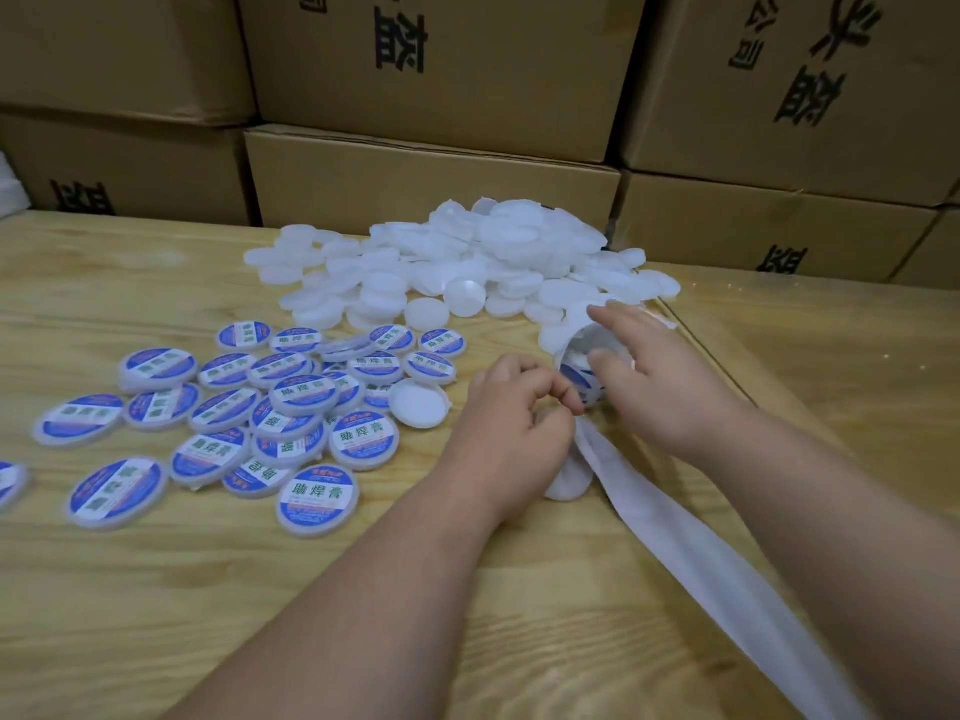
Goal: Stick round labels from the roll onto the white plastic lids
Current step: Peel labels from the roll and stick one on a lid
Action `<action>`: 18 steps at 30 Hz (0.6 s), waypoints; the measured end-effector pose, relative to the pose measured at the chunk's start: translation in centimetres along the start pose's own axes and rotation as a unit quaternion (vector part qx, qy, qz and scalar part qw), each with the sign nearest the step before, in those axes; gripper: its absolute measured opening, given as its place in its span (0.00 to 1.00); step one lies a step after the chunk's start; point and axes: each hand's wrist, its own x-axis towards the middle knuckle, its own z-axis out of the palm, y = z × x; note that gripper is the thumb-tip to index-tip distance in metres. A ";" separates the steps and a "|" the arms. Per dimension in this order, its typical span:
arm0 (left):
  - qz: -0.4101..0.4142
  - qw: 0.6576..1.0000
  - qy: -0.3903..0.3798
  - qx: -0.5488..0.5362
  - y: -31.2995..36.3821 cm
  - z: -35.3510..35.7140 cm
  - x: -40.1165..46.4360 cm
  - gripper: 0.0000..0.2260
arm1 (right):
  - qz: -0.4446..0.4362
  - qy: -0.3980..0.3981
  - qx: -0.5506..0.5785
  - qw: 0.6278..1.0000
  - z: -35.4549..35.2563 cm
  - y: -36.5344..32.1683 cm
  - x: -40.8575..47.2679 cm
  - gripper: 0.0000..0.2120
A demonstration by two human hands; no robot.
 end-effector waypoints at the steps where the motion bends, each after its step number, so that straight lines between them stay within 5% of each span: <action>1: 0.000 1.000 0.001 0.005 -0.1 0.1 0.0 0.09 | -0.002 -0.016 -0.005 1.000 0.6 0.6 0.8 0.24; 12: 0.001 0.994 -0.009 0.108 -0.2 0.0 0.0 0.13 | 0.040 -0.127 0.021 0.991 1.1 0.8 3.7 0.25; 18: -0.002 0.977 -0.027 0.212 0.1 -0.3 -0.5 0.14 | 0.059 -0.057 -0.079 0.994 -2.1 -1.1 -1.4 0.19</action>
